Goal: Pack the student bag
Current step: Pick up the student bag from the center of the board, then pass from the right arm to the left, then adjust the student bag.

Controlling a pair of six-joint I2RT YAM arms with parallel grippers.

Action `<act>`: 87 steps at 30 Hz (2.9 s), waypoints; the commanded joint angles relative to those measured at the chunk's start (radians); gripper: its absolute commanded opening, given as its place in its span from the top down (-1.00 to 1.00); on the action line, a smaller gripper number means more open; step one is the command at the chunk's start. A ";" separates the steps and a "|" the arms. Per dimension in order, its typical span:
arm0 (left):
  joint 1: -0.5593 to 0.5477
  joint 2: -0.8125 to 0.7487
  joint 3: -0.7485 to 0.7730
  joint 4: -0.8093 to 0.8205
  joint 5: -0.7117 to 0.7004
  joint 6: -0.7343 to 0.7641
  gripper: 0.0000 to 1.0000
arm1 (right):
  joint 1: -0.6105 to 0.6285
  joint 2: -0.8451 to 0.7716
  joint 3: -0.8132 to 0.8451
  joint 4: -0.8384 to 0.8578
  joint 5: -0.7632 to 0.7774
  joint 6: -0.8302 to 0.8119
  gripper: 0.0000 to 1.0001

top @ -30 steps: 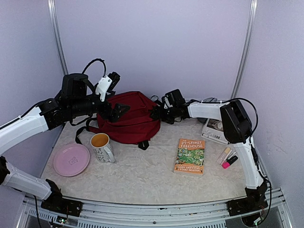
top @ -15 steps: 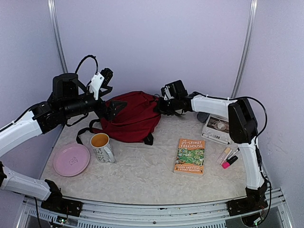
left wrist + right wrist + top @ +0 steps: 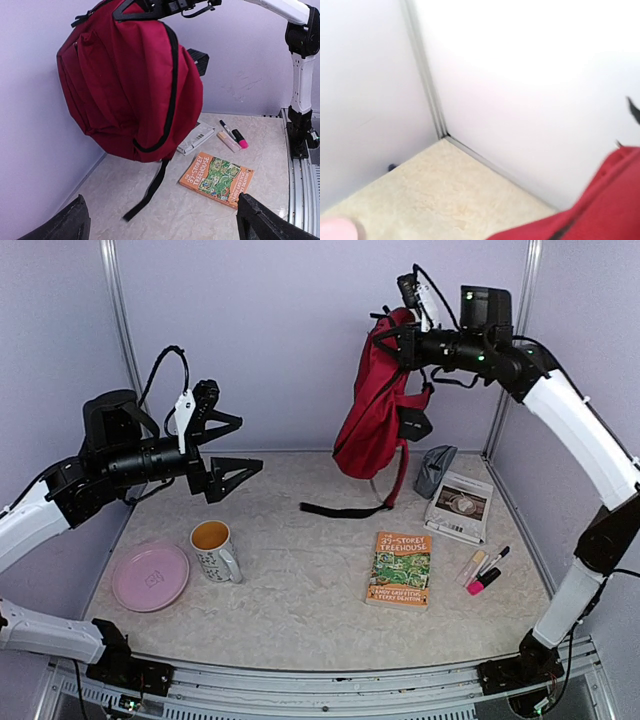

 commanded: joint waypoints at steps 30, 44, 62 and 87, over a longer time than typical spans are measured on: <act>-0.227 0.538 0.502 -0.333 -0.253 0.121 -0.98 | 0.004 -0.361 -0.244 -0.659 -0.682 -0.834 1.00; -0.185 0.578 0.549 -0.327 -0.068 0.246 -0.98 | 0.004 -0.309 -0.301 -0.696 -0.730 -0.901 1.00; -0.142 0.452 0.358 -0.045 -0.027 -0.101 1.00 | 0.004 -0.535 -0.576 0.086 -0.066 -0.417 -0.19; -0.123 0.324 0.203 0.041 -0.118 -0.508 1.00 | 0.577 -0.378 -0.818 0.541 0.059 -0.039 0.07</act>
